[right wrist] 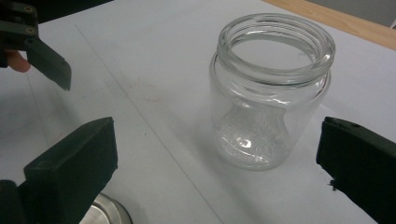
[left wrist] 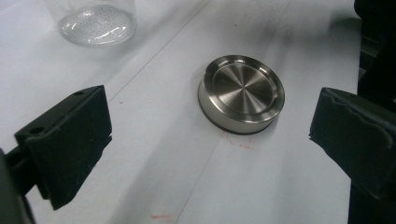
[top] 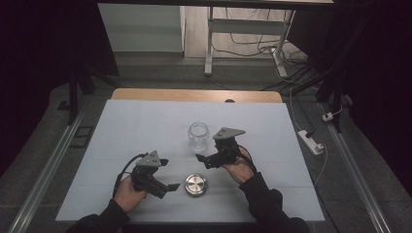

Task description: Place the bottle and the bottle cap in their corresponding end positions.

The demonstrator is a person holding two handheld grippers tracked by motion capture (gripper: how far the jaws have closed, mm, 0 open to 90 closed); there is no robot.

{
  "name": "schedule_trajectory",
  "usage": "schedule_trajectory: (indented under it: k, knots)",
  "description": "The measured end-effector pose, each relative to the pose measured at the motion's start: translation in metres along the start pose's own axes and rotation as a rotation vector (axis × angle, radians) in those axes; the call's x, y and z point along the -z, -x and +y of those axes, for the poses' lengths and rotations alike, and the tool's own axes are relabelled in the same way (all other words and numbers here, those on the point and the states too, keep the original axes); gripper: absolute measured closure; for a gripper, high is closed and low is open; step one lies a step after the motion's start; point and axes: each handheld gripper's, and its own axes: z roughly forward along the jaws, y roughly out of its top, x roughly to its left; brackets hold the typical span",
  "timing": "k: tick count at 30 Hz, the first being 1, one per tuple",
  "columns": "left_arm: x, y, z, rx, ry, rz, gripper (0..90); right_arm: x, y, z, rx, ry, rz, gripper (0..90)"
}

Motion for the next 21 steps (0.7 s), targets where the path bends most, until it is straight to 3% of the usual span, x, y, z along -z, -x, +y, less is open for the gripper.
schedule_trajectory:
  k: [6,12,21]
  knots:
    - [0.007,0.002,-0.003,-0.010,0.013,0.031,0.2,0.010,-0.005,-0.003,0.009,-0.002,0.008,0.0]
    - [0.018,0.002,-0.007,0.015,0.033,0.049,0.3,0.021,-0.009,-0.007,0.010,0.008,0.003,0.0]
    - [0.039,0.003,-0.022,0.047,0.008,0.089,0.3,0.037,-0.011,-0.016,0.014,-0.007,-0.020,0.0]
